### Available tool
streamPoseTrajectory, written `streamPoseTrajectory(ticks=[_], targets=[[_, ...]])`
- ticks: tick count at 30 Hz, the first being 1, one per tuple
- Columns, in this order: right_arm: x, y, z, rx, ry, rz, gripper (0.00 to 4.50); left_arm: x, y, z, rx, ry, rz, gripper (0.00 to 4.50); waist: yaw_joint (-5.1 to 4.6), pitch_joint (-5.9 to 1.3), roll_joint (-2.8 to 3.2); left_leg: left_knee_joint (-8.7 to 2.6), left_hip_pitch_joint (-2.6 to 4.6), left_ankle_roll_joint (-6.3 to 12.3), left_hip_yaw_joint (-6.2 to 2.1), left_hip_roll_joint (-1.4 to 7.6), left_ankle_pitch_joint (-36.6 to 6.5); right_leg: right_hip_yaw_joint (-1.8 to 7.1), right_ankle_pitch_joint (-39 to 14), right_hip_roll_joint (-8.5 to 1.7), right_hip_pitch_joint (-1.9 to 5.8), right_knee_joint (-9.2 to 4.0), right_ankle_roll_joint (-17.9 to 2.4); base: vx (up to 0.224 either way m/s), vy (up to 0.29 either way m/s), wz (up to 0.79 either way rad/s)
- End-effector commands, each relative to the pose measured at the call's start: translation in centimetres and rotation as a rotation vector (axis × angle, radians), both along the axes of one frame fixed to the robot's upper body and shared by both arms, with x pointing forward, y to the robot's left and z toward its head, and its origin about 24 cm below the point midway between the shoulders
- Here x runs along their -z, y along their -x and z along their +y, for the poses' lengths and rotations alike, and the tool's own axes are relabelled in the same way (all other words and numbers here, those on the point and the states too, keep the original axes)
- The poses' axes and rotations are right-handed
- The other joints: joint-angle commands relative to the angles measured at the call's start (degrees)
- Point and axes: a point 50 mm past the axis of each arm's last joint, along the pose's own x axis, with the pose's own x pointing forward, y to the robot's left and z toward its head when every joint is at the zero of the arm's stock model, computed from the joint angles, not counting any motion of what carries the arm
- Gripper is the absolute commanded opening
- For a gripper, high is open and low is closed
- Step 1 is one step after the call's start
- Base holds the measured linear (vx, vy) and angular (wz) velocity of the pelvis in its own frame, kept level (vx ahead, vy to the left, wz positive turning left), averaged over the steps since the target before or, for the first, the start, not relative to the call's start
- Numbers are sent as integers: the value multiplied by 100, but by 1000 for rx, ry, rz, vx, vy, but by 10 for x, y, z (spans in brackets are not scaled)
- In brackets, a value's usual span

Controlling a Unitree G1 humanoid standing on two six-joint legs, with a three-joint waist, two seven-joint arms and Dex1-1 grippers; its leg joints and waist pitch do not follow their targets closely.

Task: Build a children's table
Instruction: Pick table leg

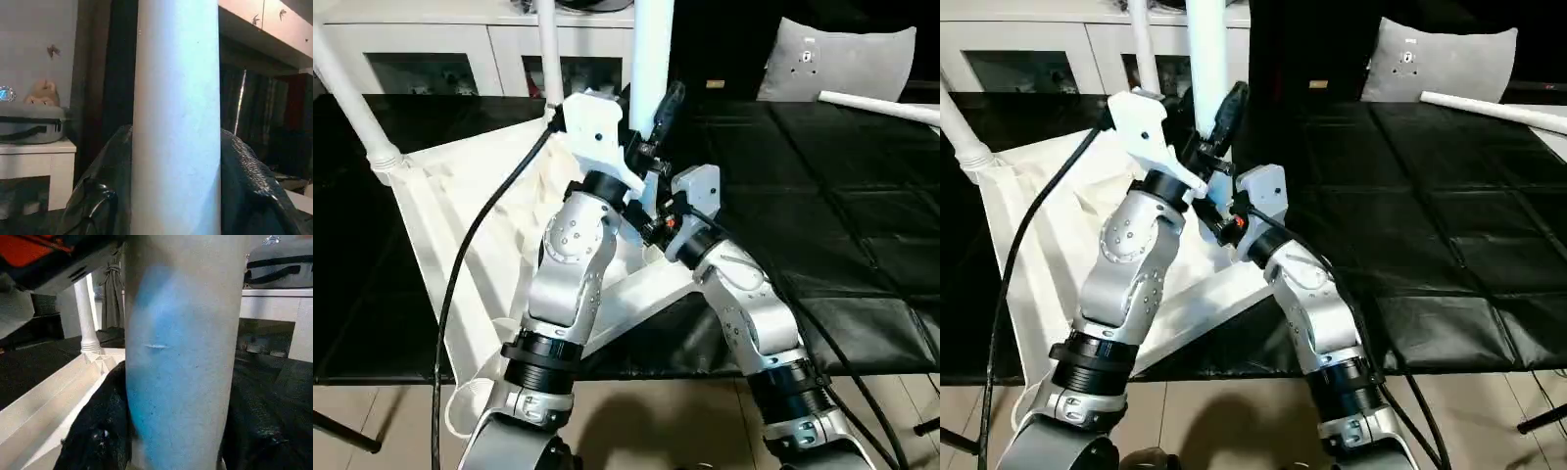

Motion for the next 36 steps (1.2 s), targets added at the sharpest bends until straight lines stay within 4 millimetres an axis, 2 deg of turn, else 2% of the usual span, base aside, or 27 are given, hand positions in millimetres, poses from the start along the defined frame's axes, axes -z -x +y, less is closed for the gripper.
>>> streamPoseTrajectory(ticks=[1,5,6,8,9,11,12,17,20,21,23,25,26,30,33,36], targets=[[-1,0,0,16,6,-13,193,-2,-1,-2,-14,14,2,184,-16,-420,44,-430,89,4,-103,265,-1226,224,-575,-345,293,-377,-985,0,0,0],[2,-1,-1,15,18,5,193,-1,-3,-1,-21,16,10,183,-13,-415,34,-437,92,0,-104,270,-1282,224,-642,-350,292,-378,-998,0,0,0],[2,-2,-2,21,31,0,228,0,-4,1,-27,21,17,183,-13,-414,21,-438,90,-2,-104,270,-1283,224,-648,-350,294,-379,-999,0,0,0],[3,-4,-5,34,38,-6,263,1,-7,5,-49,30,32,183,-12,-411,24,-439,89,-1,-102,266,-1277,225,-663,-350,290,-380,-1004,0,0,0],[3,-2,-6,-26,-13,31,265,3,-10,11,-73,32,47,183,-13,-415,21,-435,91,5,-100,260,-1295,223,-655,-349,298,-381,-1003,0,0,0],[3,-1,-6,-39,-22,34,272,3,-11,13,-79,31,50,183,-7,-417,28,-437,94,48,-106,269,-1314,223,-656,-354,299,-382,-1004,0,0,0],[2,-1,-7,-48,-37,38,300,3,-12,15,-85,30,53,183,-4,-419,26,-434,90,62,-108,270,-1276,222,-598,-356,303,-375,-1014,0,0,0],[0,0,-29,-76,-61,65,334,3,-25,36,-124,63,104,182,22,-434,34,-410,103,102,-103,258,-1078,213,-352,-348,309,-341,-1087,0,0,0],[-3,-1,-45,-73,-87,83,344,1,-29,42,-56,130,151,182,37,-430,18,-405,98,107,-95,250,-1040,212,-342,-353,319,-335,-1136,0,0,0],[-3,-1,-45,-73,-87,83,363,1,-29,42,-56,130,151,182,52,-437,23,-395,101,133,-92,252,-984,210,-308,-352,308,-327,-1201,0,0,0],[-7,-7,-71,-14,-163,134,381,2,-31,45,54,169,210,182,56,-436,15,-384,101,170,-78,233,-901,209,-330,-353,315,-326,-1263,0,0,0],[-8,-7,-79,-25,-168,149,385,5,-31,44,115,158,246,182,85,-443,13,-371,107,186,-75,237,-845,204,-359,-345,312,-319,-1305,0,0,0],[-9,-6,-87,-36,-168,172,406,8,-32,44,146,155,270,182,80,-437,9,-376,104,190,-69,232,-843,204,-376,-340,316,-324,-1303,0,0,0],[-12,-6,-98,-61,-181,201,427,10,-32,46,213,201,309,182,67,-439,0,-368,82,199,-76,226,-829,193,-450,-361,348,-337,-1290,0,0,0],[-16,-5,-104,-98,-196,211,449,9,-30,45,290,232,330,182,56,-439,8,-363,84,217,-72,229,-826,190,-541,-356,337,-349,-1313,0,0,0],[-18,-4,-106,-138,-199,228,450,7,-26,41,377,248,346,182,62,-442,0,-359,94,222,-71,230,-796,183,-543,-353,338,-342,-1368,0,0,0]])
